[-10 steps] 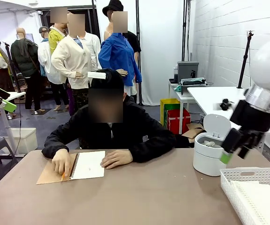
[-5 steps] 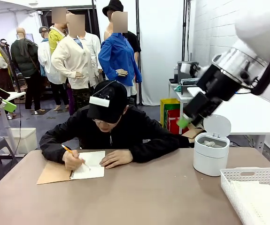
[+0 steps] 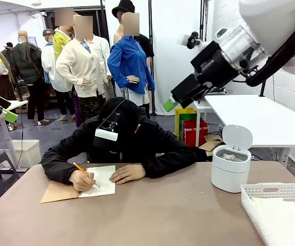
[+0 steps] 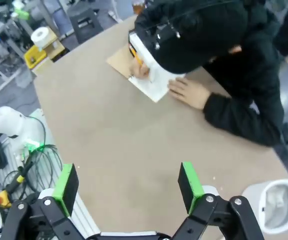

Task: Sort the paper based on its condition.
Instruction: If a person hands you a paper, place it in the Organizing basket , and if it's crumpled, put it in the Trash can.

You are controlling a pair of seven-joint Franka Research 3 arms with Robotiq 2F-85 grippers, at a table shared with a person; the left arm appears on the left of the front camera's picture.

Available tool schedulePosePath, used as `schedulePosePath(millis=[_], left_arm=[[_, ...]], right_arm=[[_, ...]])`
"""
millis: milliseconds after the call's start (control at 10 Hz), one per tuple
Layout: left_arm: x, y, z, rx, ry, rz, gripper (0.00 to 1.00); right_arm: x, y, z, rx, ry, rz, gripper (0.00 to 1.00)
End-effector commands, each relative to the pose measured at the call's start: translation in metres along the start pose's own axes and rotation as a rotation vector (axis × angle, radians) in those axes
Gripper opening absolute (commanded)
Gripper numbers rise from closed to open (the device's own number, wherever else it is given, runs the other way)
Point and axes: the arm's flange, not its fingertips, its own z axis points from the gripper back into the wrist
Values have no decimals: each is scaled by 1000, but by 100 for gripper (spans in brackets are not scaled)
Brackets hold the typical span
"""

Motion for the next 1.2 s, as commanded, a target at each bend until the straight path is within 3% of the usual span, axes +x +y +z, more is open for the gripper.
schedulePosePath(millis=[0, 600, 1100], left_arm=[[0, 1, 0, 9, -4, 2, 100], [0, 1, 0, 9, -4, 2, 100], [0, 1, 0, 9, -4, 2, 100]], right_arm=[[13, 3, -17, 38, -15, 86, 100], [53, 4, -57, -102, 53, 133, 100], [51, 1, -61, -100, 76, 147, 100]])
